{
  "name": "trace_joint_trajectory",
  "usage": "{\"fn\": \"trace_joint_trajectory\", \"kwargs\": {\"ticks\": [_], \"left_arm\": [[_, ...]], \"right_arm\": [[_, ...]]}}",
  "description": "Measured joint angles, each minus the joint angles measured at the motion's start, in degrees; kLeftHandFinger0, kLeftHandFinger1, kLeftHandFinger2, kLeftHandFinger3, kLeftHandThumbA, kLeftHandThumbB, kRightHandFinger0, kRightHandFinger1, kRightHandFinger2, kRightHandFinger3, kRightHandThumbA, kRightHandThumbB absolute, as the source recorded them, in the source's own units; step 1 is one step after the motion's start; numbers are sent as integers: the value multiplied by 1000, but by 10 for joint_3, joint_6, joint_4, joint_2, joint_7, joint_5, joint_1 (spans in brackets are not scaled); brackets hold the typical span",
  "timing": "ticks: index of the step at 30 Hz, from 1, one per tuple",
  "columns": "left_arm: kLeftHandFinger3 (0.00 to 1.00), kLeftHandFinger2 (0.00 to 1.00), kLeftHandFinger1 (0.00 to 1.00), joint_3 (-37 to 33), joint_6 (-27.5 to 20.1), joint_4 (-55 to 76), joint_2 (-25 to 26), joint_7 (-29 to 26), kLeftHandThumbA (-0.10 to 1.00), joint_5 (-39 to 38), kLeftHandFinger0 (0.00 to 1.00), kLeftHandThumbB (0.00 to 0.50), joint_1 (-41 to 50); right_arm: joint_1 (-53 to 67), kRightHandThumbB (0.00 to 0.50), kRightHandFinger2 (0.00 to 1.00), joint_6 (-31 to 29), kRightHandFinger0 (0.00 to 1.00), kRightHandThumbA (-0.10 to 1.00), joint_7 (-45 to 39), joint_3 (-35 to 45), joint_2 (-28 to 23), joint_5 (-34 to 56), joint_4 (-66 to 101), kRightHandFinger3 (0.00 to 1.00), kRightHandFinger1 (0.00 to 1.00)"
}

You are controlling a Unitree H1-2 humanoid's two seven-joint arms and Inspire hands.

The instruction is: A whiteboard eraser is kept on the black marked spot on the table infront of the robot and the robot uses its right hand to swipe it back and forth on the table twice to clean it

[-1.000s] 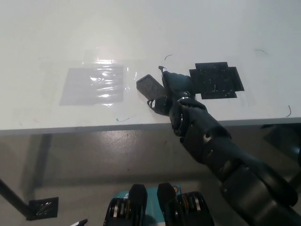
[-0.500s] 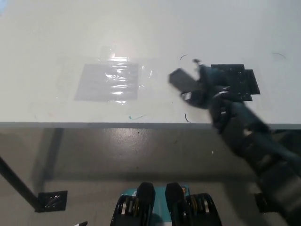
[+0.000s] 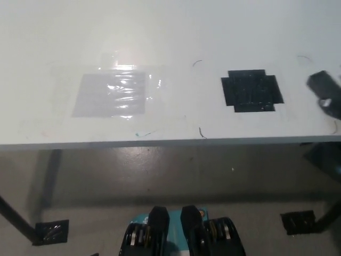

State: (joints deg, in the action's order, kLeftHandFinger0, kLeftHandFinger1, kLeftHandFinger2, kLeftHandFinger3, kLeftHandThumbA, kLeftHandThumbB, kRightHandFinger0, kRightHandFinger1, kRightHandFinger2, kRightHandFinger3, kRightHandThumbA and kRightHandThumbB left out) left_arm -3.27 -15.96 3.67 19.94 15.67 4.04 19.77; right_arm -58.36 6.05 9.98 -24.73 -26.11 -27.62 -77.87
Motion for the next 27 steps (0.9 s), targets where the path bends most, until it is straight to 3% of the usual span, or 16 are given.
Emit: {"fn": "trace_joint_trajectory", "kwargs": {"ticks": [1, 2, 4, 6, 8, 9, 11, 12, 16, 19, 20, 21, 22, 23, 24, 27], "left_arm": [[1000, 1000, 1000, 0, 0, 0, 0, 0, 716, 0, 1000, 389, -2], [1000, 1000, 1000, 0, 0, 0, 0, 0, 718, 0, 1000, 390, -2], [1000, 1000, 1000, 0, -1, -1, 0, 0, 714, 0, 1000, 389, -1], [1000, 1000, 1000, 0, -1, -1, 0, 0, 727, 0, 1000, 386, -1], [1000, 1000, 1000, 0, -1, -1, 0, 0, 732, 1, 1000, 386, 1], [1000, 1000, 1000, 0, -1, -1, 1, 0, 729, 1, 1000, 395, 2], [1000, 1000, 1000, 0, -1, -1, 1, 0, 734, 1, 1000, 395, 4], [1000, 1000, 1000, 0, -1, -1, 1, 0, 734, 2, 1000, 393, 4], [1000, 1000, 1000, 0, -1, -4, 1, 0, 726, 2, 1000, 396, 3], [1000, 1000, 1000, 0, -1, -10, 1, 0, 728, 3, 1000, 396, 1], [1000, 1000, 1000, 0, -1, -10, 0, 0, 722, 3, 1000, 389, 1], [1000, 1000, 1000, 0, -1, -11, 0, 0, 720, 3, 1000, 389, 1], [1000, 1000, 1000, 0, -1, -11, 0, 0, 725, 3, 1000, 397, 0], [1000, 1000, 1000, 0, -1, -11, 0, 0, 727, 3, 1000, 398, -1], [1000, 1000, 1000, 0, -1, -11, 0, 0, 729, 3, 1000, 397, -1], [1000, 1000, 1000, 0, -1, -11, 0, 0, 736, 3, 1000, 397, -2]], "right_arm": [[4, 128, 741, 0, 430, -22, 0, 14, -6, 5, 1, 989, 604], [5, 118, 777, 0, 421, -29, -1, 19, -8, 8, 1, 1000, 616], [10, 125, 664, 0, 265, -72, -1, 50, -11, 22, 4, 1000, 465], [11, 149, 557, 0, 201, -74, -2, 63, -10, 28, 5, 1000, 389], [11, 147, 542, 2, 185, -75, -2, 71, -10, 32, 3, 971, 375], [11, 165, 490, 3, 111, -78, -2, 73, -9, 33, 2, 1000, 301], [11, 145, 495, 4, 110, -100, -1, 78, -7, 36, 1, 1000, 299], [11, 155, 603, 2, 270, -100, -1, 78, -5, 36, 2, 1000, 433], [7, 151, 425, 5, 64, -78, 3, 77, 12, 36, 3, 1000, 240], [-4, 167, 383, 16, 9, -100, 6, 75, 38, 36, 2, 1000, 206], [-8, 183, 277, 19, 1, -100, 7, 74, 48, 35, 1, 706, 139], [-10, 151, 167, 19, 0, -100, 7, 73, 53, 35, 1, 428, 27], [-13, 160, 182, 20, 0, -100, 10, 71, 65, 34, 1, 422, 11], [-16, 170, 279, 21, 0, -100, 13, 71, 77, 33, 1, 478, 68], [-18, 157, 480, 21, 0, -100, 16, 71, 85, 33, 1, 572, 164], [-25, 165, 676, 21, 0, -100, 26, 70, 115, 31, 0, 743, 321]]}}
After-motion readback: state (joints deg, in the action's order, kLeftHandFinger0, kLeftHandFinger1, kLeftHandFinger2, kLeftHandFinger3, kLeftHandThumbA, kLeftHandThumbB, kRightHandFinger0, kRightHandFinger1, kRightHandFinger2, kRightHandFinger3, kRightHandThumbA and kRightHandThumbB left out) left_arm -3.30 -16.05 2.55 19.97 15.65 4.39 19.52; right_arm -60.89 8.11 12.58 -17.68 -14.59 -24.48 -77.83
